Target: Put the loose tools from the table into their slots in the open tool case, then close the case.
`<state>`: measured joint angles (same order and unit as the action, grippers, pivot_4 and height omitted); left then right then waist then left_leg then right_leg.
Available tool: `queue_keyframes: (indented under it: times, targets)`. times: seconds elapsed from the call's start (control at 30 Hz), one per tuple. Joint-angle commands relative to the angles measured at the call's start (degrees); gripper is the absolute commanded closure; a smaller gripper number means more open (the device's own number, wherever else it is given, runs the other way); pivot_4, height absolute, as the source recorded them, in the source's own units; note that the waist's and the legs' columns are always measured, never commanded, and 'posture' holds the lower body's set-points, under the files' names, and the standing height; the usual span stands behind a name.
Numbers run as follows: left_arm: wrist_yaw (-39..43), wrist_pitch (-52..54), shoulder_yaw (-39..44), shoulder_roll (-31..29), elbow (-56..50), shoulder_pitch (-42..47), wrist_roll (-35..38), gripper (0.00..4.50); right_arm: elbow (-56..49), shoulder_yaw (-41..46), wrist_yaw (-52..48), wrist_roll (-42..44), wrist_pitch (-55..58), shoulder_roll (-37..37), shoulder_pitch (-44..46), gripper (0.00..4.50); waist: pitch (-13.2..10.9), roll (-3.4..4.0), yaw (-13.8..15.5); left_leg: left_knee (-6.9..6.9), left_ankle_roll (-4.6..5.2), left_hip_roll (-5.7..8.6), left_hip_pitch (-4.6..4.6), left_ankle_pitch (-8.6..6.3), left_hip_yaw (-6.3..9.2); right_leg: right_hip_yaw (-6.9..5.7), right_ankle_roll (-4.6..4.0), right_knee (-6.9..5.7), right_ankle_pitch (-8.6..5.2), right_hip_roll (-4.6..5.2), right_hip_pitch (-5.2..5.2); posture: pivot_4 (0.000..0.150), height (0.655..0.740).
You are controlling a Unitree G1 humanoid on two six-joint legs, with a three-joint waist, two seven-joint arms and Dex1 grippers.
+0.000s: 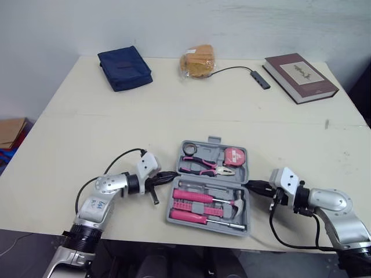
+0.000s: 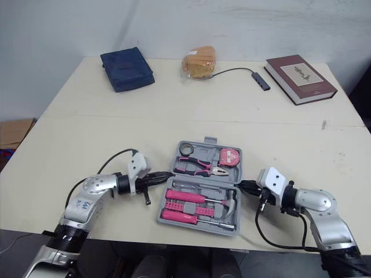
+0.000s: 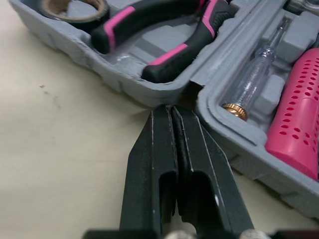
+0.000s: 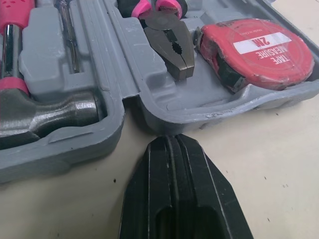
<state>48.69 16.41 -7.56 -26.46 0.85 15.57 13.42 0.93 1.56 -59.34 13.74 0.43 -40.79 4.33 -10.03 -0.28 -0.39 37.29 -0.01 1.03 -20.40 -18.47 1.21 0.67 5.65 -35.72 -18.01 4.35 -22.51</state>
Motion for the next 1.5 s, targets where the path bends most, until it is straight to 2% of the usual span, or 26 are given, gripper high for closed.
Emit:
queue_keyframes:
  times: [0.03, 0.23, 0.37, 0.5, 0.6, 0.73, 0.77, 0.83, 0.9, 1.0, 1.03, 1.1, 1.2, 1.27, 1.37, 1.5]
  targets:
    - [-0.7, -0.7, 0.9, 0.2, -1.3, -0.7, 0.3, 4.50, -1.3, -3.0, 0.2, -0.9, 0.7, 1.8, 3.2, 4.39, 0.0, 0.00, -0.1, 0.01, 0.00, 0.00, 0.01, 0.00, -0.01, 0.02, 0.00, -0.01, 0.00, 0.00, 0.00, 0.150, 0.7400]
    - [-1.5, -0.2, 3.6, -1.6, -1.6, -2.3, -0.1, 4.50, 2.4, -6.9, 0.8, -3.6, 2.7, 5.4, 12.1, 4.39, 0.0, 0.00, -1.4, 0.00, -0.03, 0.00, 0.06, 0.03, -0.03, 0.05, -0.02, -0.14, -0.01, 0.00, -0.02, 0.150, 0.7400]
    - [-4.0, -1.0, 5.3, -2.6, -0.4, -2.1, -1.8, 4.50, 2.8, -7.7, 1.0, -4.3, 5.9, 5.9, 14.1, 4.39, 0.0, -0.01, -1.1, -0.04, -0.05, 0.00, 0.06, 0.05, -0.05, 0.08, -0.03, -0.17, -0.01, 0.00, -0.09, 0.150, 0.7400]
    - [-6.2, -1.5, 6.0, -3.4, 1.0, -1.8, -3.4, 4.50, 2.1, -7.6, 0.9, -4.0, 8.3, 5.3, 14.2, 4.39, 0.0, -0.01, -1.1, -0.03, -0.04, 0.01, 0.02, 0.04, -0.04, 0.07, -0.03, -0.12, -0.01, 0.04, -0.08, 0.150, 0.7400]
    - [-4.6, -3.4, 8.3, -5.7, 2.7, -2.2, -2.3, 4.50, 0.5, -3.0, 2.6, -3.3, 9.9, 2.0, 11.6, 4.39, 0.0, -0.01, -1.0, -0.06, -0.04, 0.01, 0.02, 0.04, -0.04, 0.06, -0.03, -0.13, -0.01, 0.04, -0.09, 0.150, 0.7400]
    - [-2.7, -3.6, 10.9, -8.0, 2.9, -2.7, -0.1, 4.50, -4.8, 1.7, 1.1, 2.3, 16.1, -1.1, 7.7, 4.39, 0.0, -0.01, -1.0, -0.08, -0.01, 0.02, -0.02, 0.03, -0.02, 0.03, -0.03, -0.04, -0.01, 0.09, -0.09, 0.150, 0.7400]
    - [-2.1, -3.4, 12.1, -8.8, 2.6, -2.9, 0.7, 4.25, -6.7, 3.6, 1.5, 4.2, 18.3, -1.5, 6.9, 3.83, 0.0, -0.01, -1.1, -0.08, 0.01, 0.02, -0.03, 0.02, -0.02, 0.03, -0.03, -0.03, -0.01, 0.10, -0.09, 0.150, 0.7400]
    - [-0.6, -0.9, 15.0, -10.7, 0.5, -2.9, 3.8, 3.64, -11.5, 8.2, 2.4, 10.6, 25.6, -2.1, 6.0, 3.11, 0.0, -0.01, -1.2, -0.10, 0.01, 0.01, -0.05, 0.01, -0.01, 0.03, -0.03, -0.02, -0.01, 0.09, -0.10, 0.150, 0.7400]
    - [-1.2, 2.0, 16.5, -12.1, -1.9, -2.3, 5.1, 2.74, -14.9, 11.5, 5.4, 14.9, 32.4, -2.1, 7.0, 2.09, -0.1, -0.03, -1.2, -0.10, 0.01, -0.03, -0.08, 0.02, 0.00, 0.04, -0.03, -0.05, -0.01, 0.09, -0.15, 0.150, 0.7400]
    - [-3.6, 14.0, 15.8, -14.9, -6.1, -1.1, 5.6, 1.46, -17.9, 12.5, 12.9, 18.5, 50.9, -4.3, 10.9, 0.65, -0.1, -0.03, -1.2, -0.09, 0.02, -0.03, -0.09, 0.02, 0.02, 0.06, -0.04, -0.07, -0.01, 0.13, -0.15, 0.150, 0.7400]
    - [-3.9, 17.3, 15.6, -15.4, -7.3, -0.6, 6.5, 0.96, -18.5, 12.0, 14.2, 19.3, 55.9, -5.3, 12.1, 0.05, -0.1, -0.02, -1.1, -0.10, 0.02, -0.02, -0.09, 0.02, 0.02, 0.06, -0.05, -0.06, -0.02, 0.15, -0.15, 0.150, 0.7400]
    - [-4.0, 24.5, 15.5, -15.6, -10.6, 0.9, 9.6, 0.11, -18.6, 11.6, 15.3, 23.6, 67.7, -6.6, 15.9, 0.00, -0.1, -0.02, -1.0, -0.15, 0.05, -0.02, -0.15, 0.02, 0.06, 0.04, -0.06, 0.03, -0.02, 0.18, -0.18, 0.150, 0.7400]
    - [-11.6, 41.6, 16.2, -10.4, -12.5, 10.3, 14.3, 0.04, -15.9, 8.1, 19.7, 24.9, 80.9, -4.2, 25.8, 0.00, -0.1, -0.04, -0.7, -0.07, 0.08, -0.01, -0.50, 0.01, 0.21, -0.10, -0.06, 0.08, -0.02, 0.19, -0.40, 0.150, 0.7400]
    - [-15.1, 48.1, 15.8, -8.0, -13.7, 13.9, 14.9, 0.04, -14.3, 6.7, 23.2, 23.5, 86.3, -1.2, 30.6, 0.00, -0.1, -0.07, -0.5, 0.36, 0.03, 0.06, -1.26, 0.07, 0.32, -0.16, -0.03, -0.27, 0.02, 0.18, -1.09, 0.150, 0.7400]
    - [-21.2, 51.0, 15.6, -3.4, -13.3, 16.8, 13.3, 0.04, -11.8, 5.9, 26.8, 22.0, 87.8, 3.0, 35.2, 0.00, -0.1, -0.07, -0.6, 0.33, -0.34, 0.13, -1.35, 0.31, 0.32, -0.18, -0.02, -0.28, 0.02, 0.14, -1.18, 0.150, 0.7400]
    - [-24.6, 50.8, 11.9, -2.5, -12.1, 17.6, 10.1, 0.04, -8.2, 3.5, 30.7, 18.6, 87.0, 5.3, 38.3, 0.00, -0.1, -0.07, -0.6, 0.36, -0.37, 0.16, -1.70, 0.43, 0.28, -0.21, 0.05, -0.35, 0.06, 0.11, -1.45, 0.150, 0.7400]
